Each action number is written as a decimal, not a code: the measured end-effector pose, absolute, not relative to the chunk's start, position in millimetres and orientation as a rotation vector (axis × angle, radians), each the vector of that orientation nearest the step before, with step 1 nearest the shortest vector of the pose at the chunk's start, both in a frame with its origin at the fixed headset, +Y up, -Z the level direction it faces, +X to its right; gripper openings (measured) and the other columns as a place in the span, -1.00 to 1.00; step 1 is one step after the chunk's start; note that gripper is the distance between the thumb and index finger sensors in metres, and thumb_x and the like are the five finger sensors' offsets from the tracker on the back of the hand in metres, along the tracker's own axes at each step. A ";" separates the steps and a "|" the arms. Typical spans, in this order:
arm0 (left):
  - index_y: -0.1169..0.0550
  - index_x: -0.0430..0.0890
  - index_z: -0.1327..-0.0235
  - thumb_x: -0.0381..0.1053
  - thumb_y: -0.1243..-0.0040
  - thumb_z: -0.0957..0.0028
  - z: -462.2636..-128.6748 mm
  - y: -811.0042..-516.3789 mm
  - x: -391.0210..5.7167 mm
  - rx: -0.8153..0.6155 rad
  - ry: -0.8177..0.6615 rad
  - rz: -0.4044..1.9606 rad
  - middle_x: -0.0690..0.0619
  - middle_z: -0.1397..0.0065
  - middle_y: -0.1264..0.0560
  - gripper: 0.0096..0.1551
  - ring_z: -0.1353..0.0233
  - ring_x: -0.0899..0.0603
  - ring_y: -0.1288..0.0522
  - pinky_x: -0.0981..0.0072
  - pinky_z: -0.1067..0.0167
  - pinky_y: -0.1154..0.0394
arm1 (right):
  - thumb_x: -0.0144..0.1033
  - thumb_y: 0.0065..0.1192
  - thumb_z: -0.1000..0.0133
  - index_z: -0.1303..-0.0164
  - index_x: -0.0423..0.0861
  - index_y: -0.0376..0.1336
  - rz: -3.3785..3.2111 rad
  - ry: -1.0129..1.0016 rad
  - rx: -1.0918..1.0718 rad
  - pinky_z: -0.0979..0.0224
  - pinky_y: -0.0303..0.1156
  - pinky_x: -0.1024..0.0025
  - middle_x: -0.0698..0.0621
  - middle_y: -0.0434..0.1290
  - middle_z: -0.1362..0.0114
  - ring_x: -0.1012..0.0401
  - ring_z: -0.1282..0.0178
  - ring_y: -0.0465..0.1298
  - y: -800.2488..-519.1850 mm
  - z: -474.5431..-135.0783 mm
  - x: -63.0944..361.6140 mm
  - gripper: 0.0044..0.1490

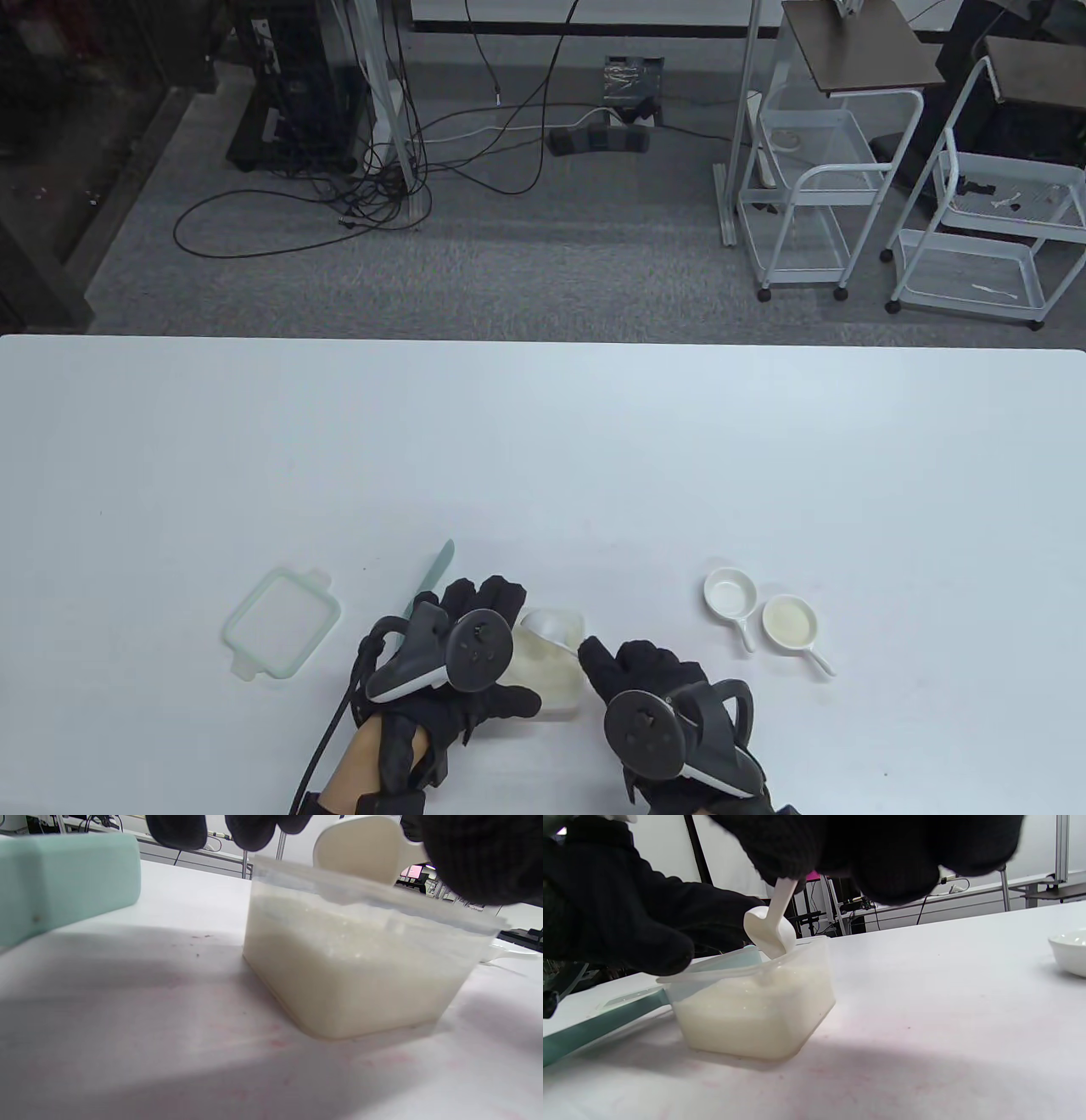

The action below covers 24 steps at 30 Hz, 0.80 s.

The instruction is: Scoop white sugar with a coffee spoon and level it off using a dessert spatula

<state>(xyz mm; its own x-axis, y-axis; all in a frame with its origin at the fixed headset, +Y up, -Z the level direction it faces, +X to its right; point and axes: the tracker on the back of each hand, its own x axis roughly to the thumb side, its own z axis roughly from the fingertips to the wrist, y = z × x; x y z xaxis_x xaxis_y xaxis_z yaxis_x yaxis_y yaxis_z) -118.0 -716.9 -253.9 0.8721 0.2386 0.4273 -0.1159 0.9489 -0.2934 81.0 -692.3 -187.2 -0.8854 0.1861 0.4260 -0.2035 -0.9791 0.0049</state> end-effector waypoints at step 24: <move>-0.03 -0.04 -0.68 0.57 -0.21 0.39 -256.9 -725.5 -112.6 -0.340 -0.454 0.184 -0.11 -0.78 -0.06 0.40 -0.64 -0.50 -0.19 -0.54 -0.43 -0.12 | -0.49 0.20 -0.05 -0.35 -0.17 0.29 2.812 0.110 0.599 -0.19 0.47 -0.16 -0.23 0.47 -0.11 -0.03 0.03 0.54 -703.8 -189.4 76.8 -0.41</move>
